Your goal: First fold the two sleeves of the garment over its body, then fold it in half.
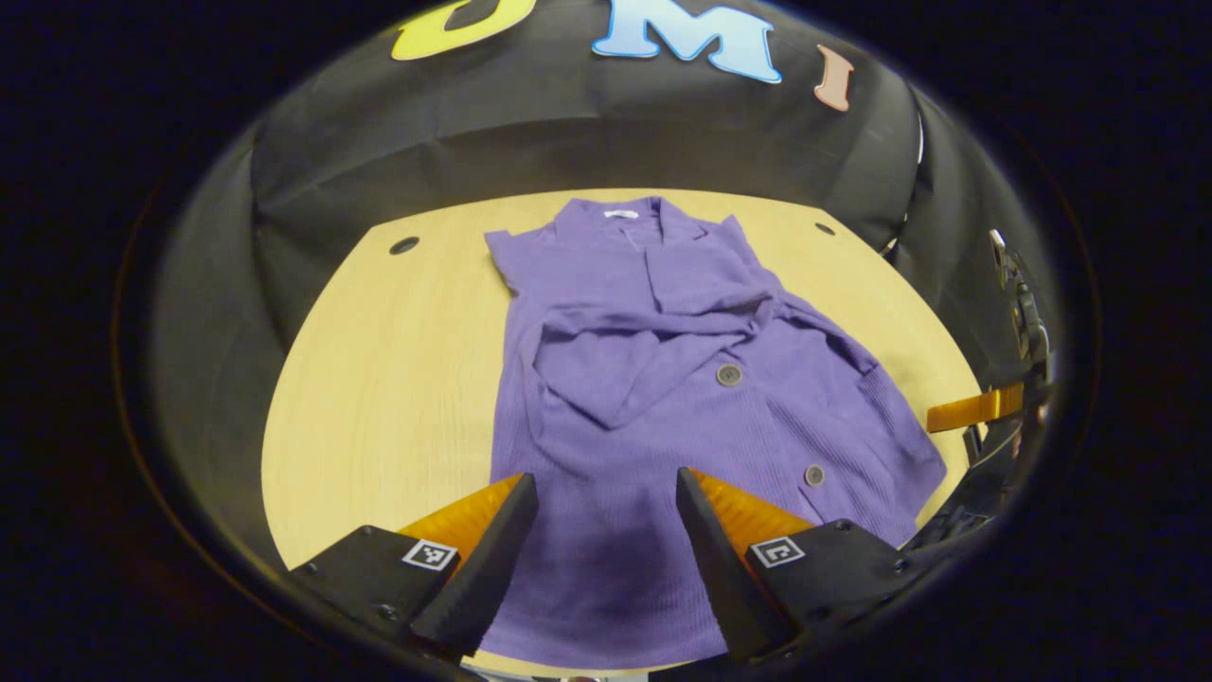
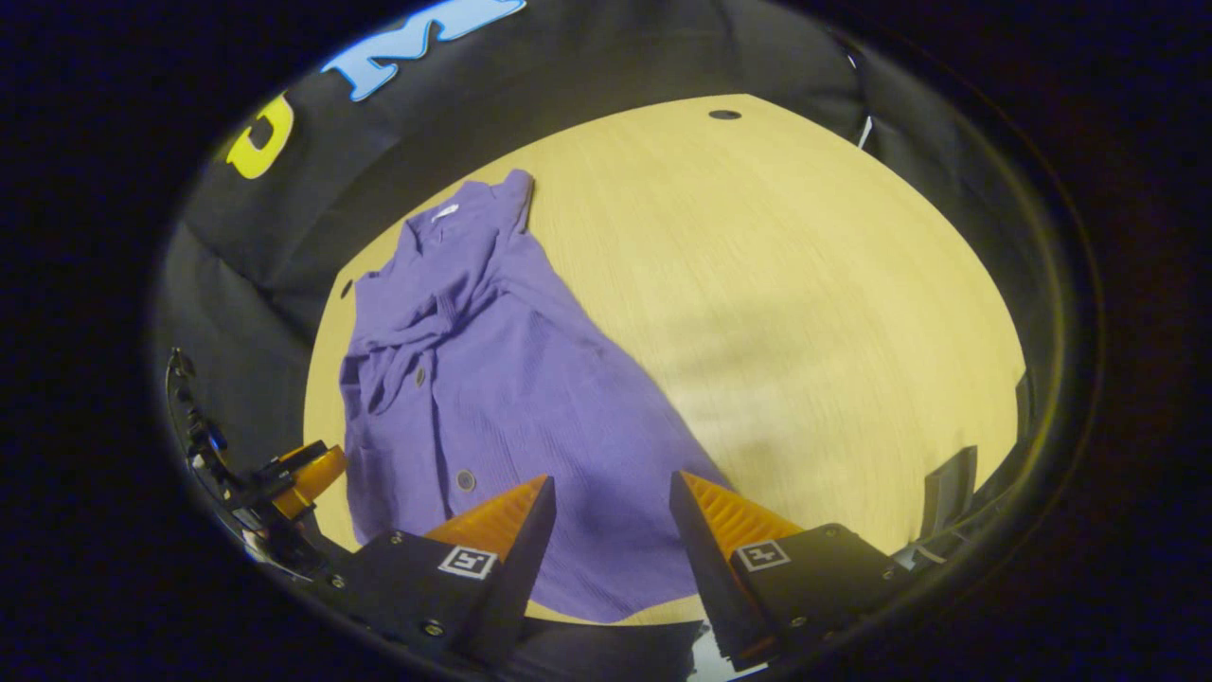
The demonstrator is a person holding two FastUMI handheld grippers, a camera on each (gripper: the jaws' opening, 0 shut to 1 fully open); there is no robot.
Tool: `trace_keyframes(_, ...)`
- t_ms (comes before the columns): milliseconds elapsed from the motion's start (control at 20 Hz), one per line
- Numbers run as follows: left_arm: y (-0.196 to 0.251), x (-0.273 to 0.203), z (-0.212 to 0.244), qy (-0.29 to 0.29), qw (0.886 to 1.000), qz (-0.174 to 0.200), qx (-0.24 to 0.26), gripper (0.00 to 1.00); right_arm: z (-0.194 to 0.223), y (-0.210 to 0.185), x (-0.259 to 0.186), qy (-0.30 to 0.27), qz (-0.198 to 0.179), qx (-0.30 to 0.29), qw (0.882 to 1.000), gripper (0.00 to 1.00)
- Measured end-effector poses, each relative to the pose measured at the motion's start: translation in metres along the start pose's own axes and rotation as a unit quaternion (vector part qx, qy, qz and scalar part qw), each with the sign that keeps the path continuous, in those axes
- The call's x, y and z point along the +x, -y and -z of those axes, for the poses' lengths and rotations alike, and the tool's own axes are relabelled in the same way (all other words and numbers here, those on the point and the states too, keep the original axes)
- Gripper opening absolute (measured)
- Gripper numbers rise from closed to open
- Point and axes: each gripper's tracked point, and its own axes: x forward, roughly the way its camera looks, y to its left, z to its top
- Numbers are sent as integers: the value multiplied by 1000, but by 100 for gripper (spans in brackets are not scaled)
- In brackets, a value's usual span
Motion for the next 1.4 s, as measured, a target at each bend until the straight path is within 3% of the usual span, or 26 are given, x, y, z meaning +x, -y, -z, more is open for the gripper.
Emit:
trace_keyframes(100,-1,-7,20,-15,1000,-4,4,95,14,2,-1,-21,8,-9,1000,76)
trace_keyframes(650,-3,-43,120,-98,994,-24,-31,97,69,14,-1,-101,55,-55,992,78)
trace_keyframes(1100,-13,-41,146,-151,986,-49,-48,95,89,38,2,-156,114,-109,975,78)
trace_keyframes(1200,-13,-37,147,-157,985,-52,-41,99,89,39,4,-160,123,-119,972,78)
trace_keyframes(1250,-13,-36,147,-163,984,-52,-39,95,90,41,6,-165,128,-123,970,78)
trace_keyframes(1400,-14,-33,146,-186,980,-51,-43,95,89,42,7,-182,142,-126,965,79)
